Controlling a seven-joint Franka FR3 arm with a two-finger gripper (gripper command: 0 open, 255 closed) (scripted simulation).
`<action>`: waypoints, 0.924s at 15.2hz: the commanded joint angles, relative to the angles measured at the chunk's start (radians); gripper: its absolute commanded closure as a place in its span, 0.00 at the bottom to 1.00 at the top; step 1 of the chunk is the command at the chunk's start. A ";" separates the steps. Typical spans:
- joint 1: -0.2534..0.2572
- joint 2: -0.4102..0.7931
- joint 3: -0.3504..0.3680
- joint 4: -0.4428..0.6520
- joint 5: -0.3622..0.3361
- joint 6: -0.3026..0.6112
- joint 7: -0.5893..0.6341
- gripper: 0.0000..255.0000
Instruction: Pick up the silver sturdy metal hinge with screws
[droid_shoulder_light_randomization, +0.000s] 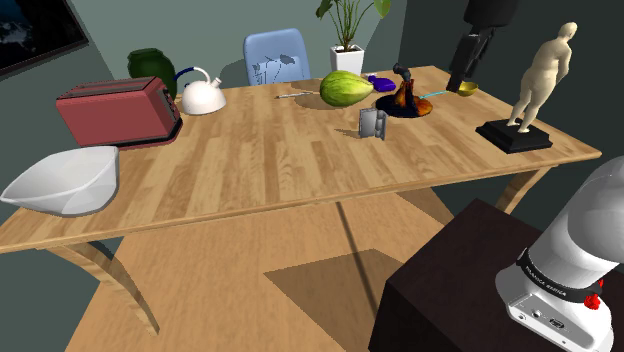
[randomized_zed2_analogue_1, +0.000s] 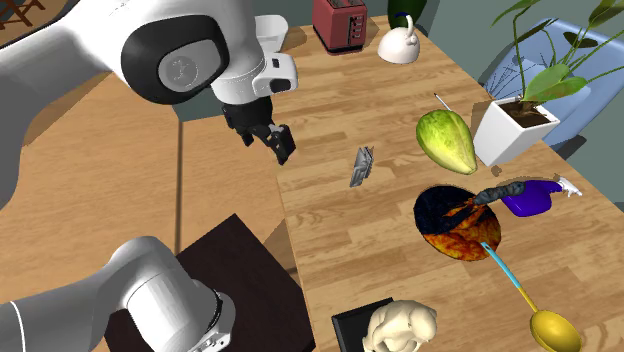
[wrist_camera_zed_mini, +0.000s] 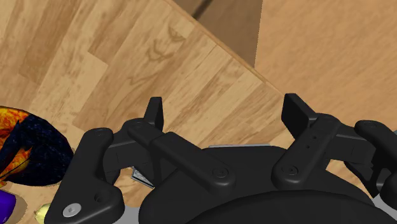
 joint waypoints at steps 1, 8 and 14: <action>0.000 0.000 0.000 0.000 0.000 0.000 0.000 0.00; -0.023 0.222 -0.041 0.028 -0.015 0.174 -0.040 0.00; -0.039 0.434 -0.073 0.103 -0.016 0.294 -0.073 0.00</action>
